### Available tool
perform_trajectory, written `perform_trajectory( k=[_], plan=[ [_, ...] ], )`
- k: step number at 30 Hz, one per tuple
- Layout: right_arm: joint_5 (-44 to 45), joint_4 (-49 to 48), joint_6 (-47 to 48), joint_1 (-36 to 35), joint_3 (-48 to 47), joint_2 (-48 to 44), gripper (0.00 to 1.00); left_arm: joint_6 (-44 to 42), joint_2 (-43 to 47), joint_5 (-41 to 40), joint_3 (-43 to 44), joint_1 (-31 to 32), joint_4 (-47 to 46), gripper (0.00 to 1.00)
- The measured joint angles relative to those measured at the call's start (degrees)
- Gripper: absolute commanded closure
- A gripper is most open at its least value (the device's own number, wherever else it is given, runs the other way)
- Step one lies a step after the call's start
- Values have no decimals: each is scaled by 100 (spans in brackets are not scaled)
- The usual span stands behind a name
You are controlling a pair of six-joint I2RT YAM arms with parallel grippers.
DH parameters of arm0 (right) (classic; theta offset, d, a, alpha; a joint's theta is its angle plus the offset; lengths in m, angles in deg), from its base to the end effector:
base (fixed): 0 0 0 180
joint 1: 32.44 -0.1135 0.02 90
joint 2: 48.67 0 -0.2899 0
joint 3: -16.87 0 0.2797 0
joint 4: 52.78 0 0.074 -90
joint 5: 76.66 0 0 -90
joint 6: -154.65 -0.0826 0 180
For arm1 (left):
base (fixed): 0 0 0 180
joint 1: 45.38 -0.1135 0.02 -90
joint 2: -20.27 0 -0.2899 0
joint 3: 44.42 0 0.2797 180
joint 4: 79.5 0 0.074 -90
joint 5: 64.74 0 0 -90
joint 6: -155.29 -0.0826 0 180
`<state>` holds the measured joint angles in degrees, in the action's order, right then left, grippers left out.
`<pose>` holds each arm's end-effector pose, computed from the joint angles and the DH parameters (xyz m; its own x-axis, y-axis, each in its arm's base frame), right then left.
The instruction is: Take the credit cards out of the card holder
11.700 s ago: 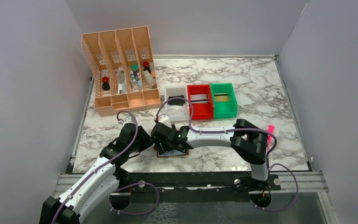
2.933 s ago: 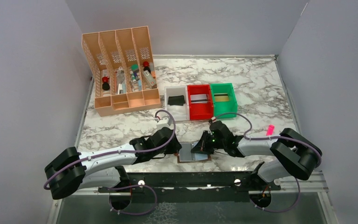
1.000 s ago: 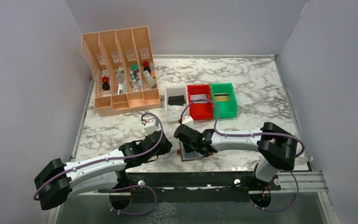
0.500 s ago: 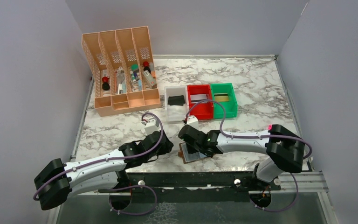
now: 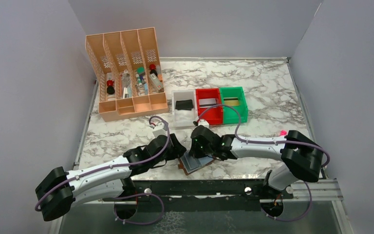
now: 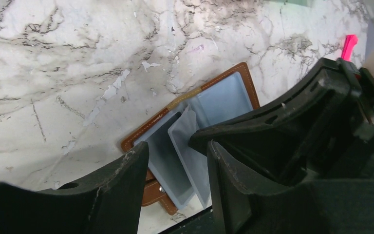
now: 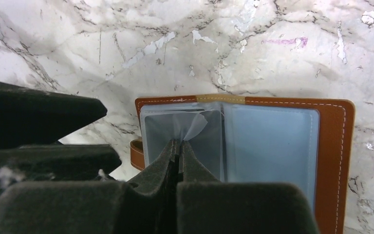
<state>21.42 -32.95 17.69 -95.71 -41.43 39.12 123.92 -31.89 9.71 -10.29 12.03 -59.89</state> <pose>0.1695 0.3108 0.1474 -0.8490 -0.0770 -0.5228 -0.3261 0.8548 0.4037 0.1424 -0.1816 0.1621 -0.7667 -0.3279 -0.5520 0.0822 0.8026 -0.5909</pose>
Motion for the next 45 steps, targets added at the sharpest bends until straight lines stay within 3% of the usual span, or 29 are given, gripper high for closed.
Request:
perform_trajectory(
  k=[12,24,29,34,45],
  plan=[
    [-868,-695,-227,544,341,0,98,74,-13,426,-345,-83,-640,48],
    [-1187,-946,-317,752,509,0,97,188,-861,1082,-509,-109,-1801,61],
    [-1200,-953,-323,791,516,0,87,249,-1200,1248,-509,-109,-1963,65],
    [-1158,-909,-295,817,516,-90,70,262,-1237,1322,-509,-109,-2133,67],
    [-186,-28,-96,826,503,-903,58,-61,-1908,1751,-35,-109,-2387,65]
  ],
)
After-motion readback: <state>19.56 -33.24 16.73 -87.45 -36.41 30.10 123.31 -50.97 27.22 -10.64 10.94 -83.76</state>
